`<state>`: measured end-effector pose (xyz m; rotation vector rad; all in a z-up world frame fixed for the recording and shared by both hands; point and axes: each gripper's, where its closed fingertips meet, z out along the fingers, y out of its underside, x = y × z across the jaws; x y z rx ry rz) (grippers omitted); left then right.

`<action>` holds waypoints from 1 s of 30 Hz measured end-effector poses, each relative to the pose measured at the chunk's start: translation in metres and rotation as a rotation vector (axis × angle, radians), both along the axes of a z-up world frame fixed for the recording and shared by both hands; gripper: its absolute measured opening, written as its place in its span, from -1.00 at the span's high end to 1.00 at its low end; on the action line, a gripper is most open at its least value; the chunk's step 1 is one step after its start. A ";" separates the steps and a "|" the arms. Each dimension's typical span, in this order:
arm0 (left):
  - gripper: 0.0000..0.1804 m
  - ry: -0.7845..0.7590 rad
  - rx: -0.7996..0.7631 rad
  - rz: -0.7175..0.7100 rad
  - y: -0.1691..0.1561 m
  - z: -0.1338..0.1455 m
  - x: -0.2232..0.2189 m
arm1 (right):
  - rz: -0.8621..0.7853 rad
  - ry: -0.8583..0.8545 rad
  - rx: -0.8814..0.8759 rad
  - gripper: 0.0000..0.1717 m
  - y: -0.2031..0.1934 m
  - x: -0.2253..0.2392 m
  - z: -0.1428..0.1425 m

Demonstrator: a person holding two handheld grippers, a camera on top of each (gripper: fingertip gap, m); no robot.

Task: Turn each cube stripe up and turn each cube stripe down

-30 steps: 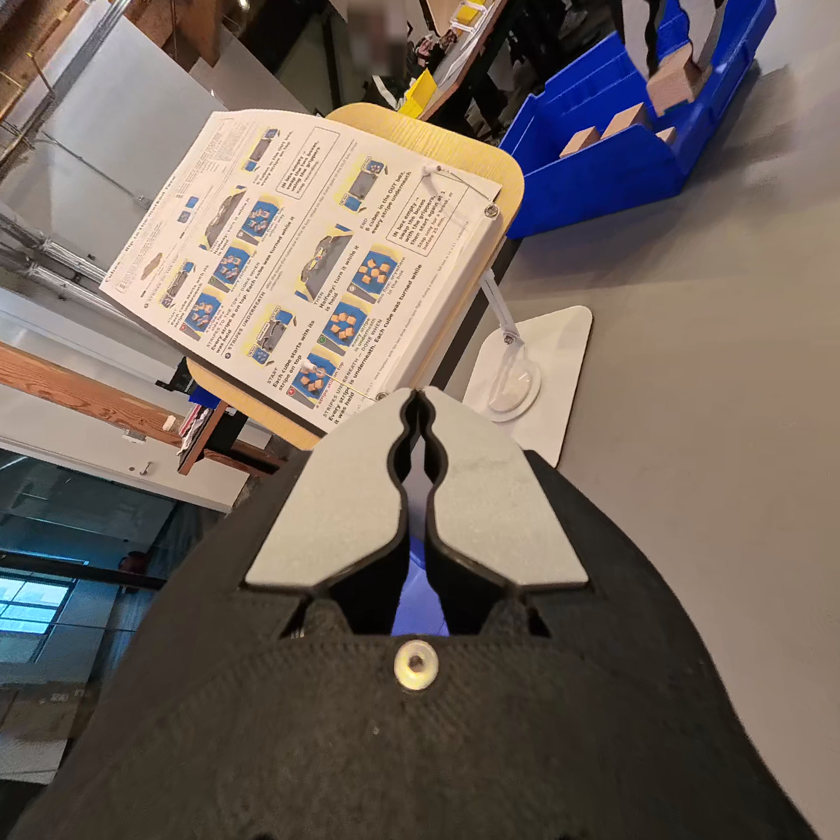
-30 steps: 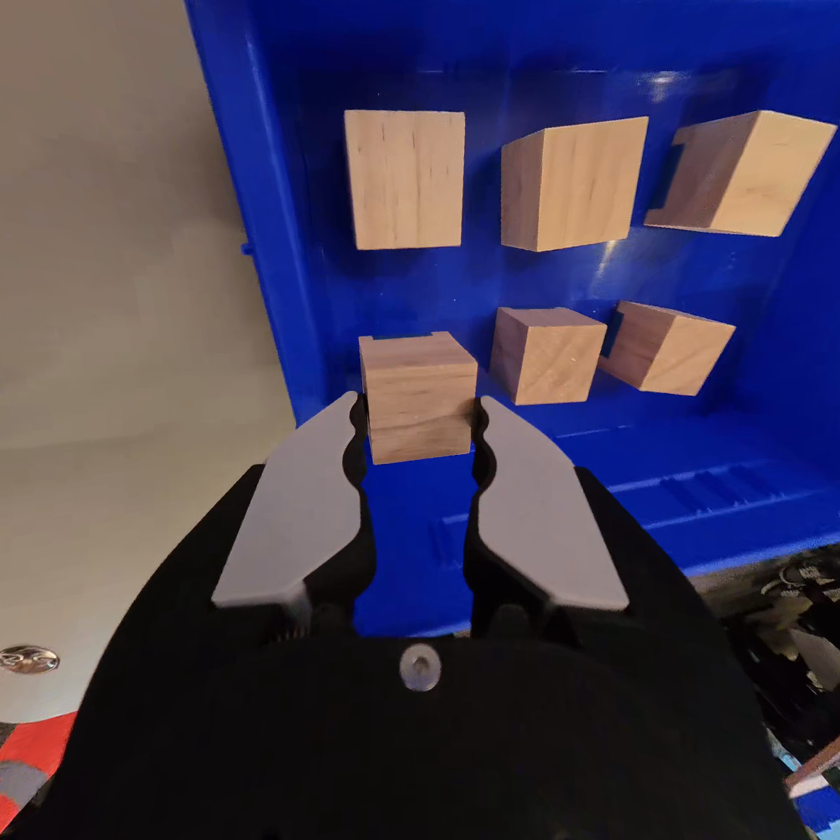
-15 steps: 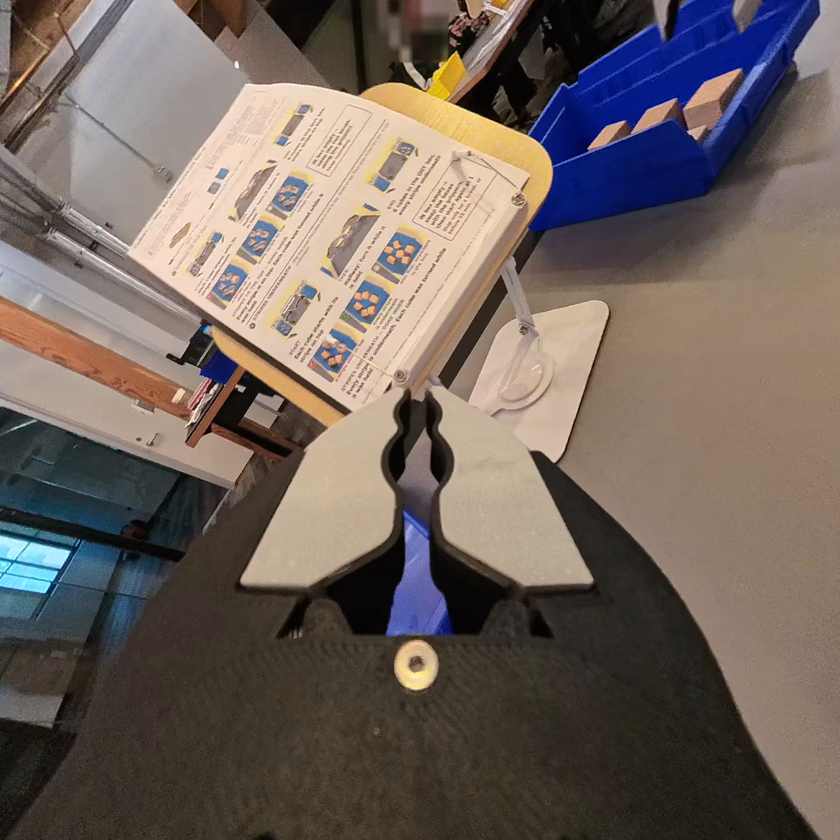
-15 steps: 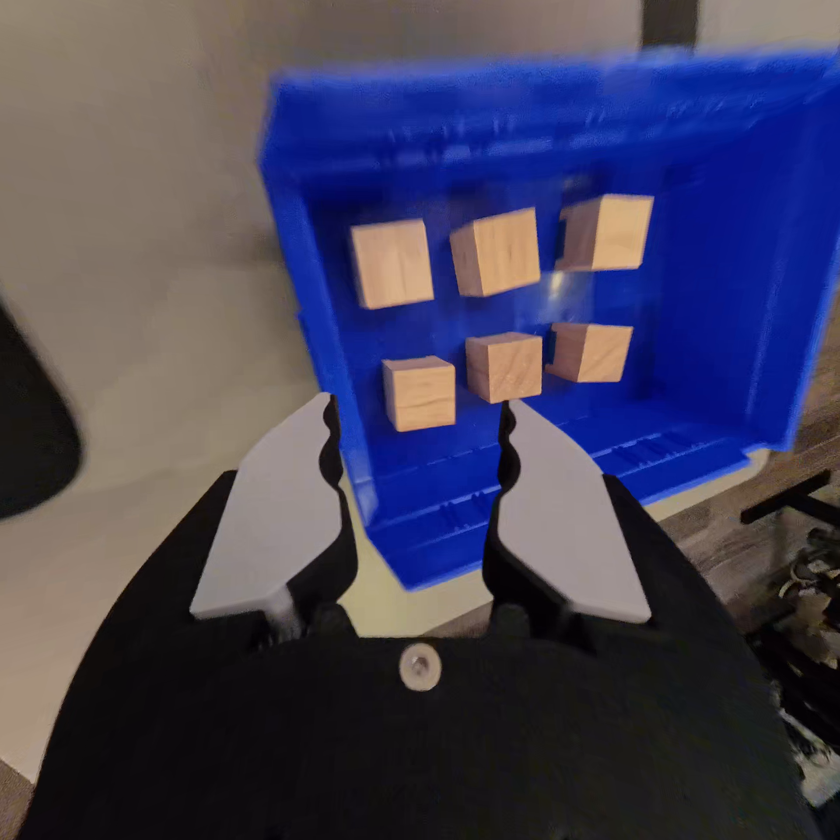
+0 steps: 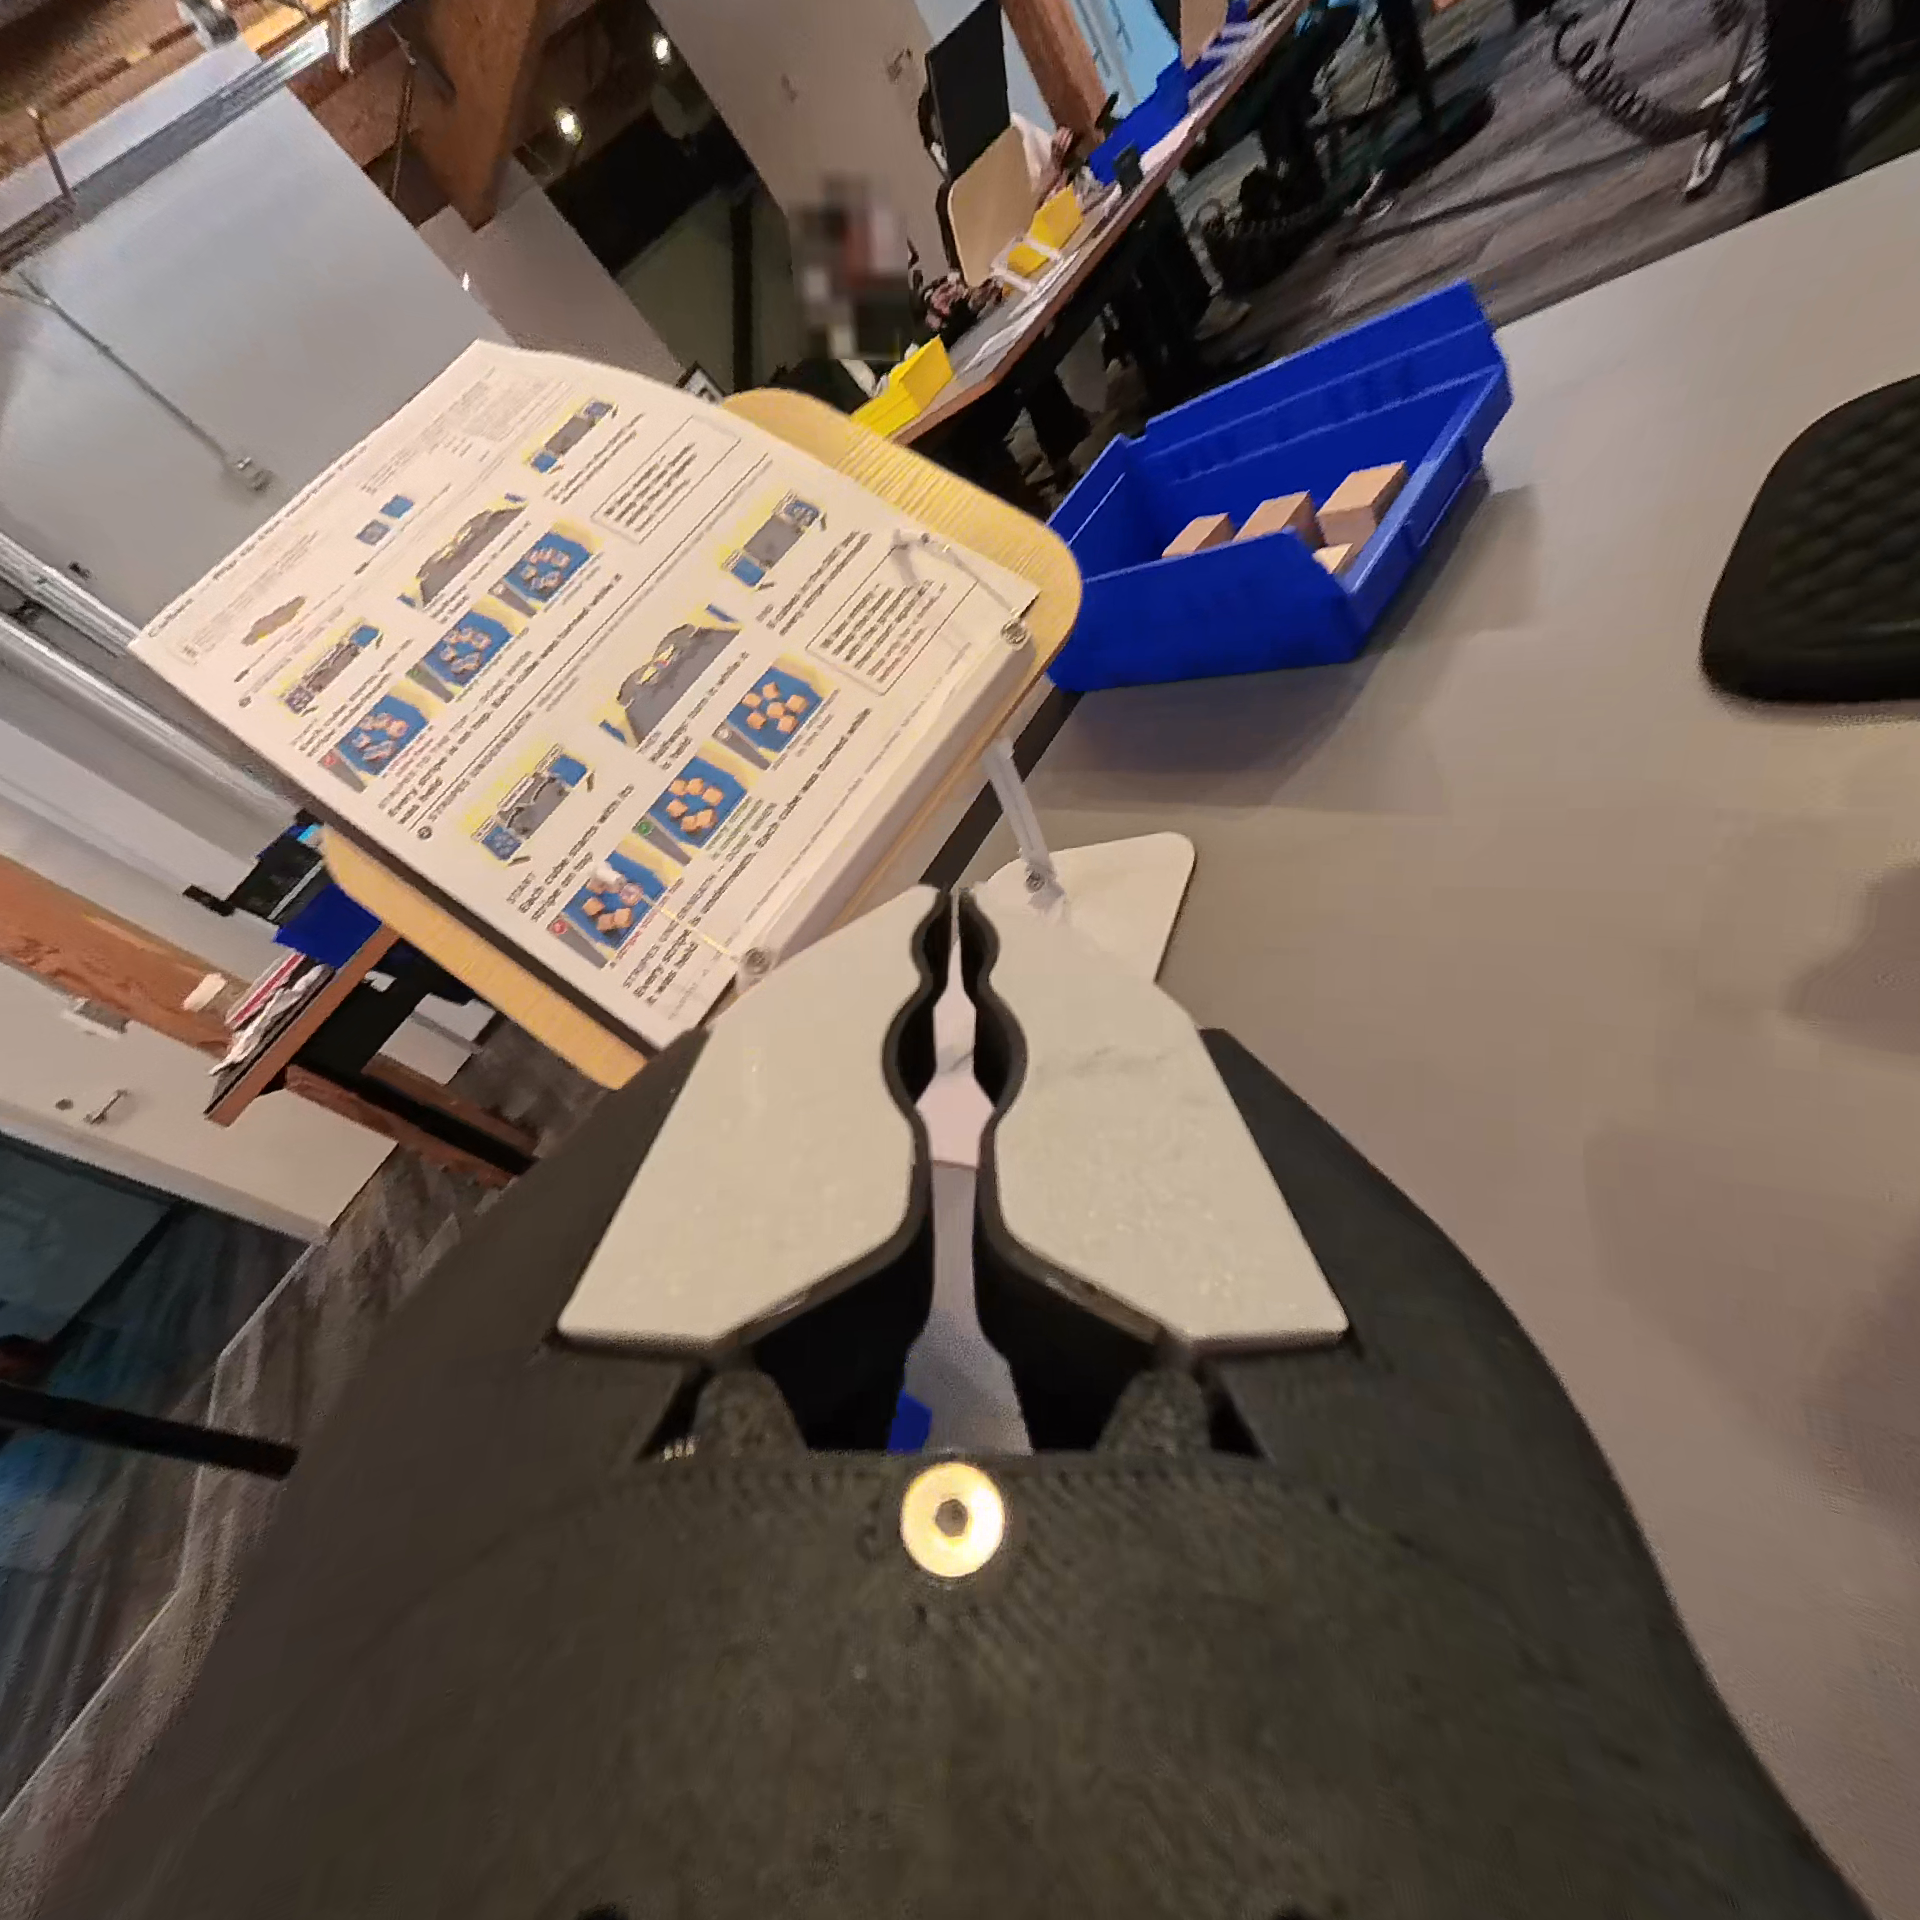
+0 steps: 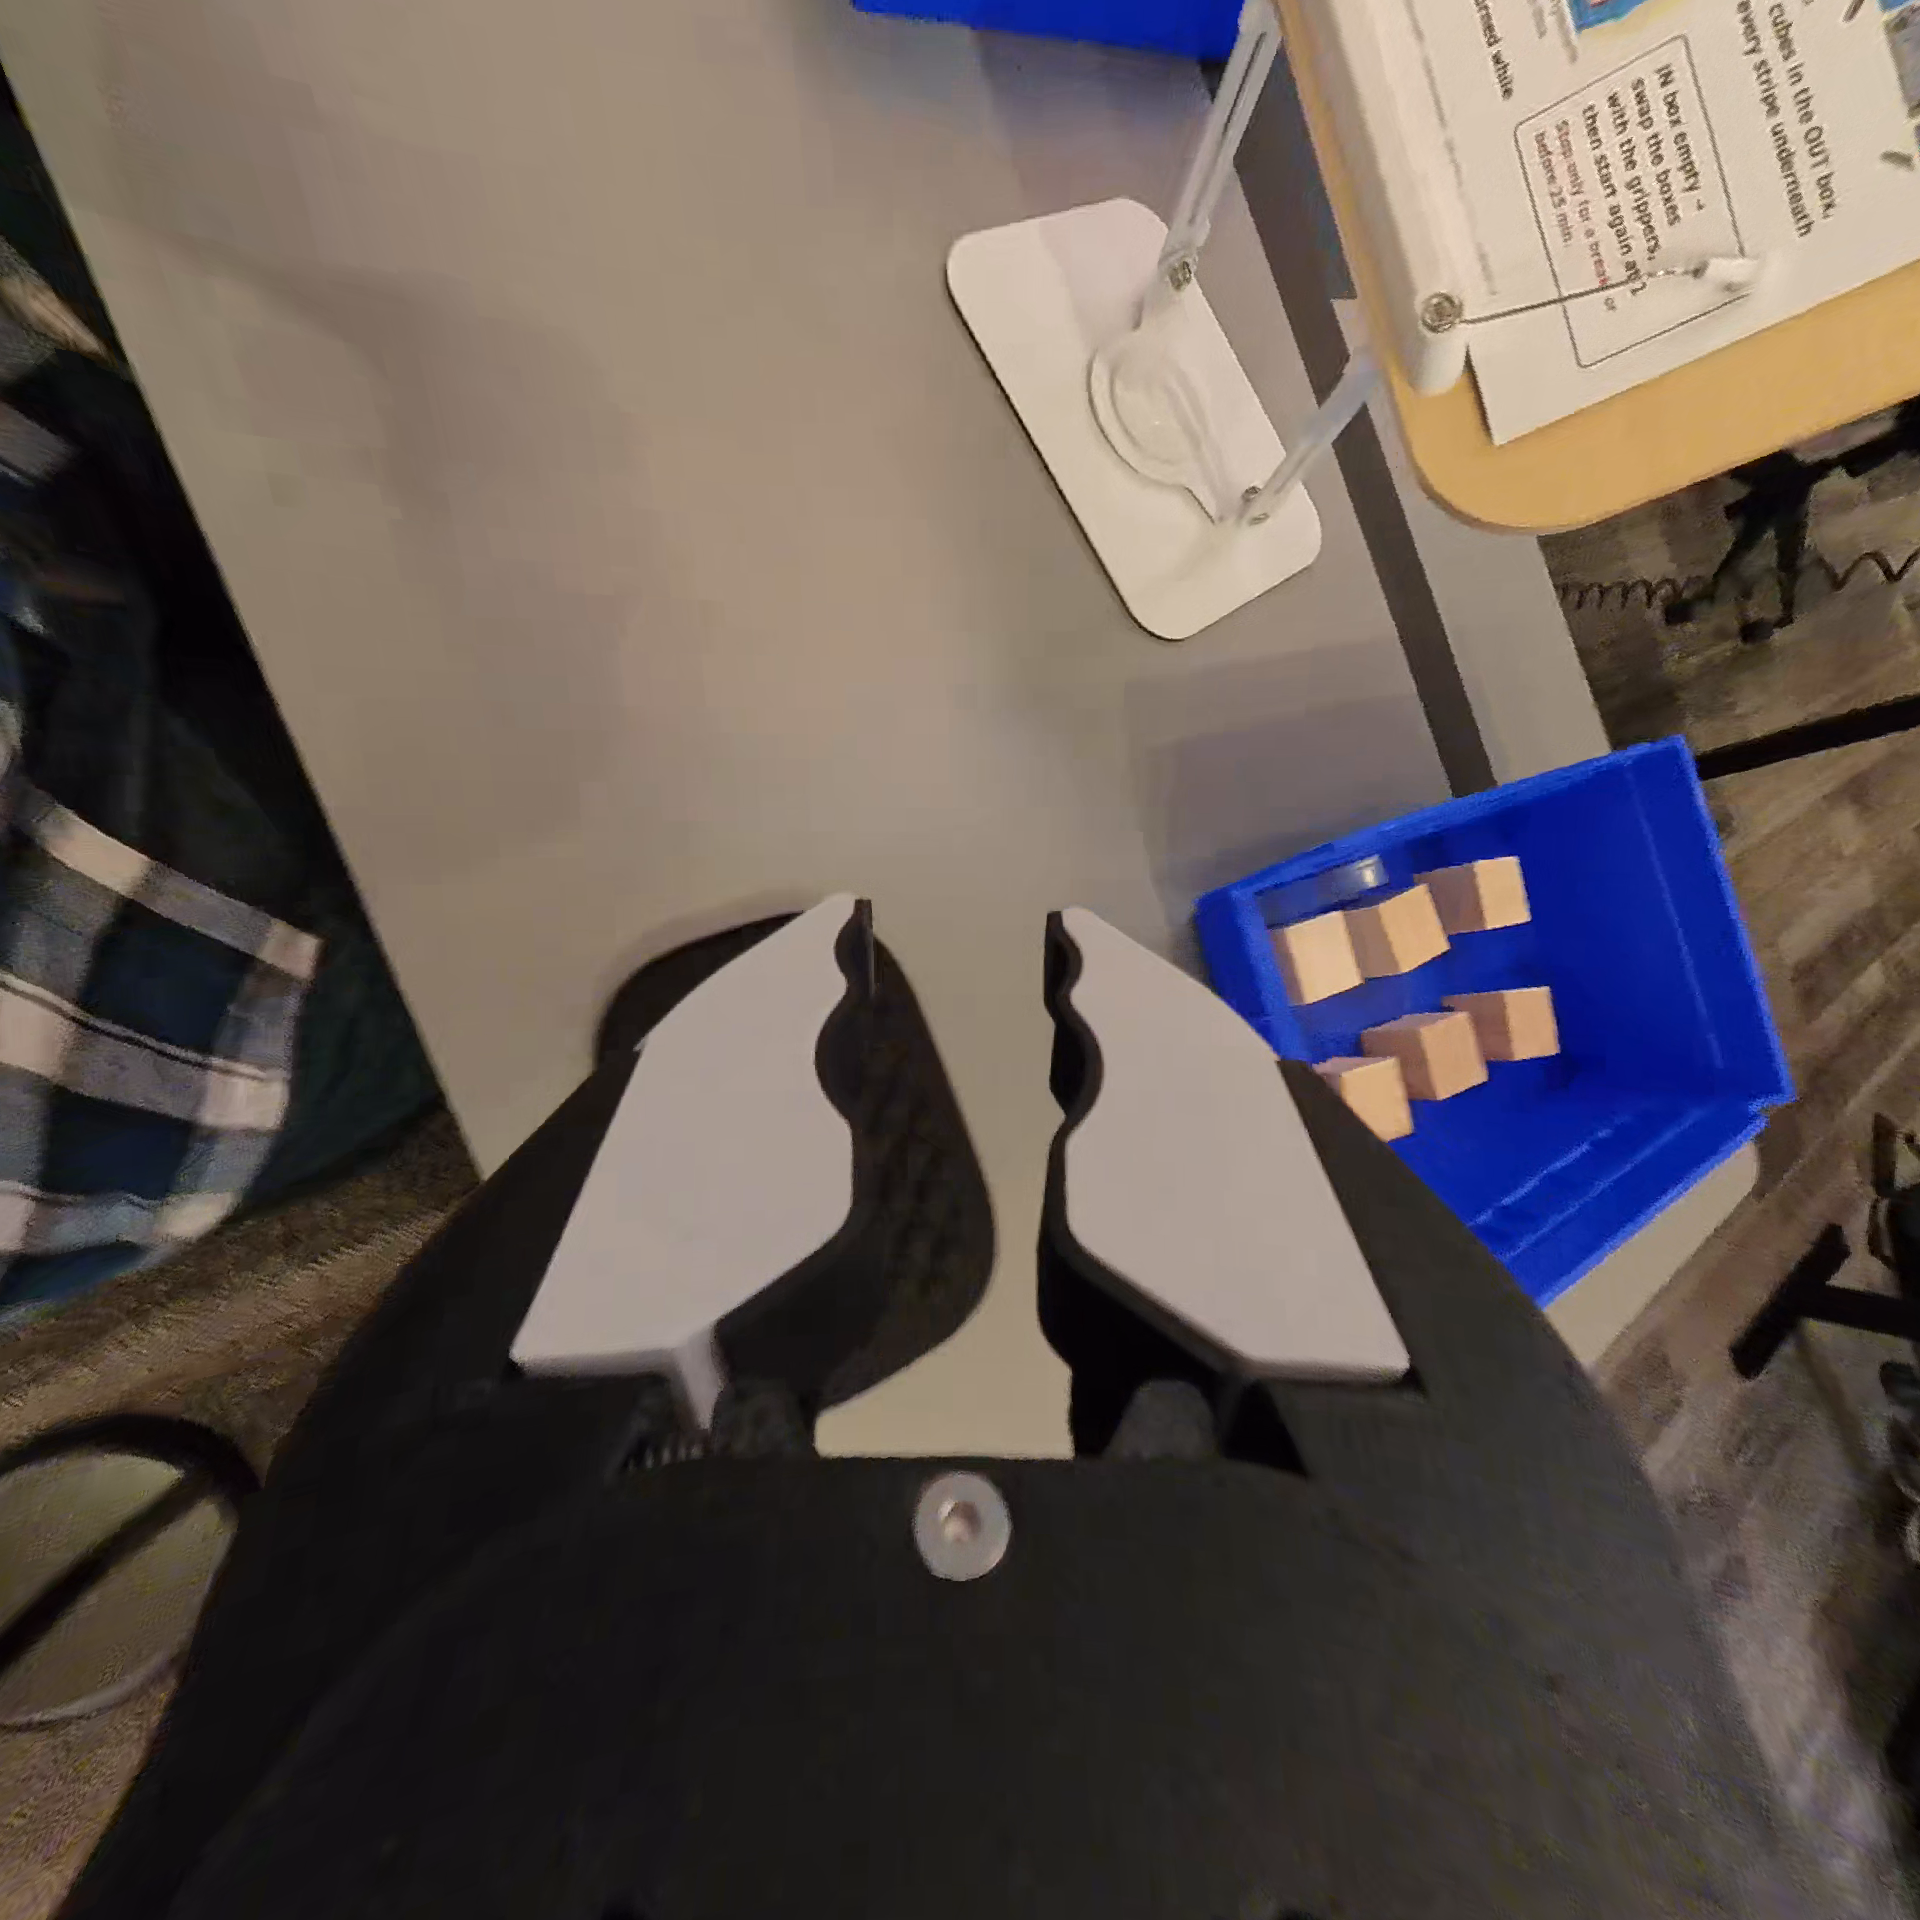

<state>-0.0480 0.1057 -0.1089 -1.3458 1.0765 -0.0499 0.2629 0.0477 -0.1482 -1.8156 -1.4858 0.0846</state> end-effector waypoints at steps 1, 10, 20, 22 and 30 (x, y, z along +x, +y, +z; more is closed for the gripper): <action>1.00 -0.015 -0.006 -0.021 -0.003 -0.001 0.006 | -0.021 0.027 -0.007 0.61 -0.010 -0.004 0.000; 1.00 -0.040 -0.045 -0.116 -0.010 -0.011 0.045 | -0.262 0.354 -0.026 0.81 -0.046 -0.031 0.008; 1.00 -0.083 -0.077 -0.170 -0.030 -0.002 0.072 | -0.457 0.536 -0.017 0.76 -0.067 -0.051 -0.054; 1.00 -0.081 -0.073 -0.167 -0.034 -0.005 0.076 | -0.476 0.546 0.011 0.77 -0.073 -0.049 -0.062; 1.00 -0.078 -0.091 -0.103 -0.053 -0.034 0.069 | -0.470 0.562 0.059 0.75 -0.076 -0.049 -0.063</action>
